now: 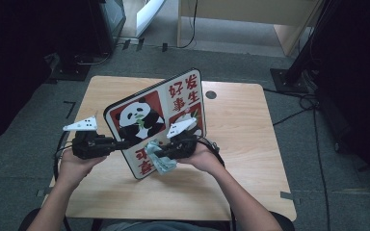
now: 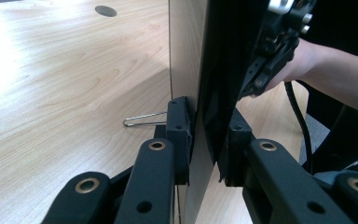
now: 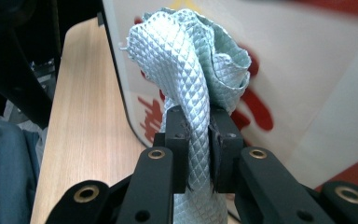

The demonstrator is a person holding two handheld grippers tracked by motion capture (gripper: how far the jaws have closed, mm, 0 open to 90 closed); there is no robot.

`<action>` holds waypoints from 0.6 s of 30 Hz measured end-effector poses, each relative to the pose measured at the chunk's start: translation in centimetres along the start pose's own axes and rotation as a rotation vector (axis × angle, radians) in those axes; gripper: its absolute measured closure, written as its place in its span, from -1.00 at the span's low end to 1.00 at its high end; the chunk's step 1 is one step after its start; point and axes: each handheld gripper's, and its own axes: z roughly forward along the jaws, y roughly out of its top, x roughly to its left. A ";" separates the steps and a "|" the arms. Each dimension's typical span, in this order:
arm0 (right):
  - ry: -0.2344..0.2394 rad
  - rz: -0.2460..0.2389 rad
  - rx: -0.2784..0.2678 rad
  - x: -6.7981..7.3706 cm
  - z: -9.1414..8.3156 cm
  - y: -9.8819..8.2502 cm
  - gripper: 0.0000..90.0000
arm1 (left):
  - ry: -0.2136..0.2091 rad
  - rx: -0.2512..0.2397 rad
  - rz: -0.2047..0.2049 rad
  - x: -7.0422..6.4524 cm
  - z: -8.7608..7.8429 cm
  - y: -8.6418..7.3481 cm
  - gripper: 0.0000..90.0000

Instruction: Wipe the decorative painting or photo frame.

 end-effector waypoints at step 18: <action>0.018 0.031 0.069 -0.2 1.8 -2.9 0.79 | -0.007 0.004 0.002 0.1 0.0 0.1 0.74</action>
